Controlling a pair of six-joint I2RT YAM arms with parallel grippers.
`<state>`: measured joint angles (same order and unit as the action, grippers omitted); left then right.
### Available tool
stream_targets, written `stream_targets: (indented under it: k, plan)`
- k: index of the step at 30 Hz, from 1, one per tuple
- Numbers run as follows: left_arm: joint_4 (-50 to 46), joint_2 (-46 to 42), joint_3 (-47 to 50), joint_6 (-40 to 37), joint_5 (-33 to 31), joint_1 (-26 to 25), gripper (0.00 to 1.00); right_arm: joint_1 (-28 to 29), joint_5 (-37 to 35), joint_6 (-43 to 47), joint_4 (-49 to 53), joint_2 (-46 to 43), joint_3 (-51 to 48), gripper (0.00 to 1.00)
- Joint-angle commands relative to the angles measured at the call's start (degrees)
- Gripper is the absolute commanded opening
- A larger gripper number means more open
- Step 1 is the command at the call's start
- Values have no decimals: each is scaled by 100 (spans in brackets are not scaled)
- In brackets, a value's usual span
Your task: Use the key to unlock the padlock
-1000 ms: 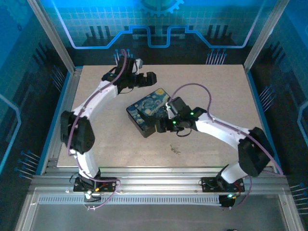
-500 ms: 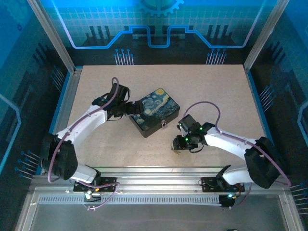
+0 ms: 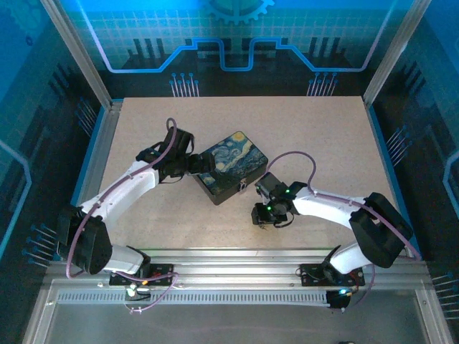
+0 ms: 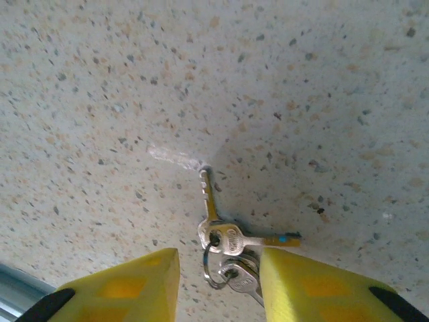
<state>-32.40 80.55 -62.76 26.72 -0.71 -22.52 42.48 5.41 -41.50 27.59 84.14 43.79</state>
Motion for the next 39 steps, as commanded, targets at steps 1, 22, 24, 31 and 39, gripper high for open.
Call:
stream_targets:
  k: [1,22,24,31,39]
  plan:
    - [-140,-154,18,-31,-109,-24,99,114,-119,-405,185,46,185,37]
    - [-436,-305,-85,-235,-359,-289,99,275,-585,-435,207,927,235,15]
    - [-538,-277,-118,-222,-342,-438,99,269,-585,-354,196,948,239,11]
    - [-516,-378,258,237,210,-915,99,177,-592,104,158,737,278,0]
    - [-320,-308,432,898,949,-1259,99,-31,-213,647,-57,136,309,0]
